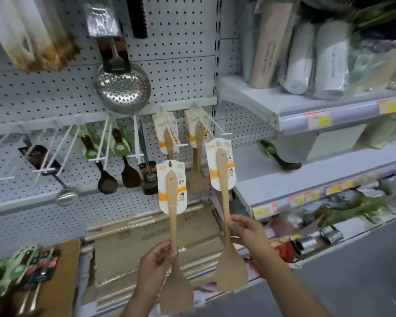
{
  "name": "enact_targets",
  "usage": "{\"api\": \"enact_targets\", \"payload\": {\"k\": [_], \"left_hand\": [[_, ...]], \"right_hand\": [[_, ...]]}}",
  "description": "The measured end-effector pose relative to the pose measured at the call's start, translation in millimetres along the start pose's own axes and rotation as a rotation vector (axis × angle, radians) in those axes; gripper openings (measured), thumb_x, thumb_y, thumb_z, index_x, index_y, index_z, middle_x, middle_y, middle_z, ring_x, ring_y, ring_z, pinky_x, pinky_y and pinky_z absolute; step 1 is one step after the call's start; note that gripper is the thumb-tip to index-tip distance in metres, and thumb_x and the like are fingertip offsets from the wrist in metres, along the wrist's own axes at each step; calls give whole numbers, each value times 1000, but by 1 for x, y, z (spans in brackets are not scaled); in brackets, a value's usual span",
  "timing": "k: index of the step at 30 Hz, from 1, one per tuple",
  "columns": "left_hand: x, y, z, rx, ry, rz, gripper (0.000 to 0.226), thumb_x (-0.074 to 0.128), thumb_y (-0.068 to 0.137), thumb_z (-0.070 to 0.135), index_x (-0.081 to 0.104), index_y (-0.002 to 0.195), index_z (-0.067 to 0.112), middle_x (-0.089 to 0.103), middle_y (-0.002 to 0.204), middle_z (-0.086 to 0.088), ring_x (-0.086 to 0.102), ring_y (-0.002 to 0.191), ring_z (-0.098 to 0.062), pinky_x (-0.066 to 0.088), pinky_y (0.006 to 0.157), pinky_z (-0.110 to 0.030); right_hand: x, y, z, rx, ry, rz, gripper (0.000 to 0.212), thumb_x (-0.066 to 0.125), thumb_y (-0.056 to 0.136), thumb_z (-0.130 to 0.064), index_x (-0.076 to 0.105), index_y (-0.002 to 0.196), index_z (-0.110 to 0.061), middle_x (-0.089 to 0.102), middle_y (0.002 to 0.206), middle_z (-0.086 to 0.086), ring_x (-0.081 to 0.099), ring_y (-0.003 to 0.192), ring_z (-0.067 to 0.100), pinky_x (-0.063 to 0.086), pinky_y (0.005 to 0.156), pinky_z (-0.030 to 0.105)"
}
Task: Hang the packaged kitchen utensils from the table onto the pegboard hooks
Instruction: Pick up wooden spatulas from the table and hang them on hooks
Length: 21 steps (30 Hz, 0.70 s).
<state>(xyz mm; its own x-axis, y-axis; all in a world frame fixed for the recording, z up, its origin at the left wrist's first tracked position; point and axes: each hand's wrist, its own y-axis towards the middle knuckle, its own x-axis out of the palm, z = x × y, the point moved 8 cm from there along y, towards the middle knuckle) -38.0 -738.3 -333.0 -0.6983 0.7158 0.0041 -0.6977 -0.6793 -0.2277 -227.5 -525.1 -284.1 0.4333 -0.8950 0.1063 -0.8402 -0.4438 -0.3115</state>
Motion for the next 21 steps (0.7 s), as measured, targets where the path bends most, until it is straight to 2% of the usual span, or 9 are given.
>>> {"api": "enact_targets", "payload": {"k": [3, 5, 9, 13, 14, 16, 18, 21], "left_hand": [[14, -9, 5, 4, -8, 54, 30, 70, 79, -13, 71, 99, 9, 77, 85, -3, 72, 80, -16, 59, 75, -24], [17, -13, 6, 4, -8, 92, 32, 71, 78, -13, 72, 97, 12, 77, 83, -1, 70, 77, -12, 58, 70, -21], [17, -12, 2, -13, -1, 127, 34, 72, 77, -13, 72, 96, 15, 78, 84, -1, 71, 78, -12, 57, 72, -24], [19, 1, 1, -17, -35, 129, 35, 67, 77, -20, 70, 94, 10, 77, 77, 0, 71, 71, -7, 58, 67, -19], [18, 6, 0, -17, -43, 135, 36, 67, 77, -21, 70, 94, 10, 77, 77, 0, 71, 71, -7, 58, 68, -19], [14, 18, -5, -27, -55, 140, 35, 68, 77, -19, 71, 95, 11, 77, 79, -1, 71, 73, -10, 58, 70, -20], [14, 29, -8, -31, -74, 129, 34, 68, 78, -18, 72, 97, 10, 78, 83, -4, 71, 76, -14, 58, 73, -24], [17, 44, -4, -10, -98, 98, 33, 70, 77, -16, 73, 99, 9, 77, 87, -8, 71, 80, -17, 56, 79, -29]], "right_hand": [[-9, 14, -1, -3, -19, -43, 12, 61, 96, -1, 72, 100, 2, 71, 92, 30, 68, 82, 38, 54, 88, 62], [-13, 24, 0, 8, -8, -57, 13, 61, 95, 0, 72, 101, 1, 72, 93, 28, 69, 81, 37, 55, 88, 61], [-14, 42, 1, 25, -24, -65, 12, 63, 95, -1, 72, 101, -2, 73, 94, 26, 70, 80, 35, 56, 87, 57], [-8, 63, -4, 28, -65, -23, 9, 69, 92, -10, 78, 95, -13, 75, 90, 21, 66, 81, 35, 54, 83, 57], [-4, 69, -8, 36, -66, -7, 9, 70, 92, -12, 79, 93, -14, 75, 89, 22, 64, 79, 35, 53, 79, 56], [1, 82, -17, 41, -74, 33, 9, 69, 92, -10, 78, 92, -12, 74, 84, 22, 60, 71, 30, 51, 68, 45], [8, 93, -29, 40, -95, 43, 10, 67, 93, -10, 77, 93, -8, 73, 75, 18, 54, 64, 26, 43, 59, 37], [20, 110, -46, 19, -87, 34, 12, 67, 93, -9, 77, 93, -3, 70, 77, 24, 57, 71, 30, 48, 69, 44]]}}
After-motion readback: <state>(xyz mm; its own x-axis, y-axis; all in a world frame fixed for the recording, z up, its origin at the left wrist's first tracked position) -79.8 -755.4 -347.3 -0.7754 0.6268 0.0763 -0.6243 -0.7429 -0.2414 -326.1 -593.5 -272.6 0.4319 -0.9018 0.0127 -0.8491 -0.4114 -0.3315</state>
